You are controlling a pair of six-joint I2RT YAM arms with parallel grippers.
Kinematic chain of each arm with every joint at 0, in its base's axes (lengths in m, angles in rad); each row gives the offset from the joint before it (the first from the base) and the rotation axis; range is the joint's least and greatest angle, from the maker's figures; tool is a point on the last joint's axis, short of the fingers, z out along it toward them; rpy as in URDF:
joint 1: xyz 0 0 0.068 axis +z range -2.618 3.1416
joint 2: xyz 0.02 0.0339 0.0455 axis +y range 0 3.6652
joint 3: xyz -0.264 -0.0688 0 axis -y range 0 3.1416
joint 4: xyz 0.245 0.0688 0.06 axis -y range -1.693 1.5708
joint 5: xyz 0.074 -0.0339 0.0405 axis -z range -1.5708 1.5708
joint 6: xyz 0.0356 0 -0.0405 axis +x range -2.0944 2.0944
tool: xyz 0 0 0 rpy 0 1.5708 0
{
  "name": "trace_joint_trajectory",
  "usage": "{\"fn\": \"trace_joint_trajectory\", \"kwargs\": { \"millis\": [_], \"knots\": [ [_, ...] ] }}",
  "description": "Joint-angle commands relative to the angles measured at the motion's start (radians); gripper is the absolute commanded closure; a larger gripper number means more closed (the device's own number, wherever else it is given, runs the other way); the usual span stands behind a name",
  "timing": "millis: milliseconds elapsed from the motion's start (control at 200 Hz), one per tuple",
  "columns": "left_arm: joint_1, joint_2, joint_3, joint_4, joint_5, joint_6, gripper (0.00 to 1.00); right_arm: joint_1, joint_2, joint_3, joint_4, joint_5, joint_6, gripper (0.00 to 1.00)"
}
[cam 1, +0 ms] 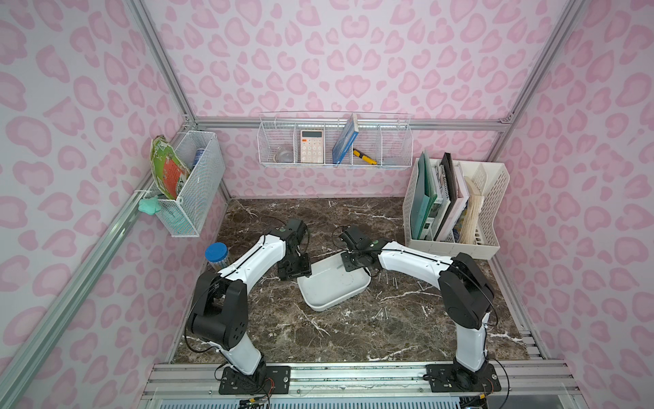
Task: Take out the screws from the storage box
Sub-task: Pick up the screw from the storage box.
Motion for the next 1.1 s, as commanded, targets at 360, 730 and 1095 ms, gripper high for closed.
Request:
{"fn": "trace_joint_trajectory", "kwargs": {
  "millis": [360,730,1095],
  "knots": [
    [-0.001,0.007,0.006,-0.032,0.009,-0.012,0.39,0.008,0.040,0.012,-0.041,0.028,0.048,0.73],
    [-0.002,0.012,0.004,-0.037,0.003,-0.011,0.39,0.015,0.137,0.084,-0.102,0.065,-0.010,0.70],
    [-0.002,0.015,0.008,-0.037,-0.001,-0.011,0.39,0.039,0.180,0.118,-0.151,0.132,0.002,0.70]
  ]
}}
